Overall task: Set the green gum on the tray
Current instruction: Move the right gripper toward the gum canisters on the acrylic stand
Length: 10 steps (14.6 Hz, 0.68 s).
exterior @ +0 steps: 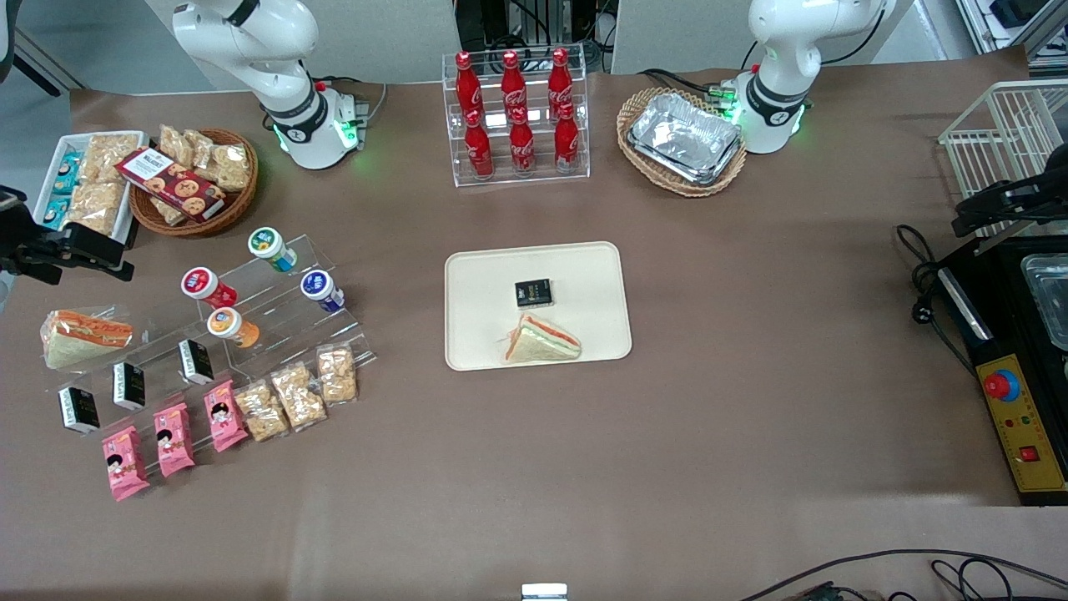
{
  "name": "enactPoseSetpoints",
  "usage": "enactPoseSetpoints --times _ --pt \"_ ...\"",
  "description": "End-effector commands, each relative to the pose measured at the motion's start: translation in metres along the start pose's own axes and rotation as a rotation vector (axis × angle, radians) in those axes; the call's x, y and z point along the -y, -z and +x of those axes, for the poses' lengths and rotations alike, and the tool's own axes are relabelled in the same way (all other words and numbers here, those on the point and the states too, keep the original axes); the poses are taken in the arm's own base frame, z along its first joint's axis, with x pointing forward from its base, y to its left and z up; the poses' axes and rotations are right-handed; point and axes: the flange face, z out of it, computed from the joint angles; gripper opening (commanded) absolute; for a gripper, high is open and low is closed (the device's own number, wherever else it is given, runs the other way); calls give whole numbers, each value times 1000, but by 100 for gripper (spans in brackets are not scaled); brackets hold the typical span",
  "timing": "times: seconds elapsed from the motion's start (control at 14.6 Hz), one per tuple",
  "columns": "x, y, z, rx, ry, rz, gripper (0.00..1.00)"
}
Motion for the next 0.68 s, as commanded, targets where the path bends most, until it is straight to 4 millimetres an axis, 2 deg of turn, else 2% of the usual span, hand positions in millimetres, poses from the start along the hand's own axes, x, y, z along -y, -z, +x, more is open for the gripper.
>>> enactPoseSetpoints --times 0.0,0.34,0.62 --pt "2 5 2 7 -5 -4 100" --pt "-2 5 -2 15 4 7 100" --pt "-3 -5 -12 39 23 11 100"
